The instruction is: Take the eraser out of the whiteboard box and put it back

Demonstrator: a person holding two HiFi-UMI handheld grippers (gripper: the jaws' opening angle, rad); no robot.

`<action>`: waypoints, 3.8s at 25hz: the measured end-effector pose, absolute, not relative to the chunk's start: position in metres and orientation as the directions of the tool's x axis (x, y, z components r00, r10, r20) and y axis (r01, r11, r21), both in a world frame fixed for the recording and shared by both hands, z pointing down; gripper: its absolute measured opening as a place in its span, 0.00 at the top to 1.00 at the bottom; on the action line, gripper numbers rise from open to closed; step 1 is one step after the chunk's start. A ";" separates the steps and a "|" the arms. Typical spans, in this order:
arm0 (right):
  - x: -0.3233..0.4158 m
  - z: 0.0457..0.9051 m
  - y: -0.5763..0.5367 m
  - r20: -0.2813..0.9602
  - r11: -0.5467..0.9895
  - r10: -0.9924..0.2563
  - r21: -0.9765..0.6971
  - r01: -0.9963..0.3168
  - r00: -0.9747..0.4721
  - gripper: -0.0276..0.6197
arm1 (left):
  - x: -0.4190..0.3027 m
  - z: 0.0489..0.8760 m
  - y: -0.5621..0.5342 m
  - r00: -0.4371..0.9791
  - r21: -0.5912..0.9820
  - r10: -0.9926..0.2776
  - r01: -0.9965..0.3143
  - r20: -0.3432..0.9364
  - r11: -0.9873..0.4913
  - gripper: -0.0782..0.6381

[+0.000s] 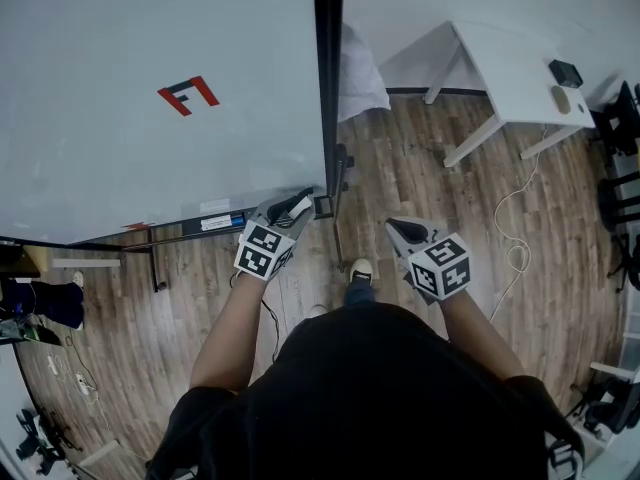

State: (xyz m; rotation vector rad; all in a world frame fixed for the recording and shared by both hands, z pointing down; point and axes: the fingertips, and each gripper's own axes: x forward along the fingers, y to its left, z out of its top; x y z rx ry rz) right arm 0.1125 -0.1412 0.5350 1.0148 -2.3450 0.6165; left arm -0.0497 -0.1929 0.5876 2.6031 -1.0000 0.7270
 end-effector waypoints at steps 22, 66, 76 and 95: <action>0.106 0.521 -0.108 0.588 0.630 -0.544 -0.186 -0.754 -0.599 0.97 | -0.073 0.558 -0.145 0.615 0.035 -0.581 -0.703 0.533 -0.711 0.68; 0.096 0.531 -0.063 0.607 0.619 -0.552 -0.161 -0.768 -0.572 0.97 | -0.109 0.575 -0.088 0.593 0.046 -0.586 -0.724 0.552 -0.689 0.68; 0.102 0.535 -0.075 0.617 0.620 -0.540 -0.168 -0.766 -0.572 0.97 | -0.102 0.570 -0.106 0.591 0.047 -0.591 -0.727 0.549 -0.685 0.68; 0.109 0.545 -0.105 0.636 0.631 -0.508 -0.185 -0.754 -0.581 0.97 | -0.075 0.554 -0.157 0.615 0.039 -0.611 -0.720 0.498 -0.693 0.68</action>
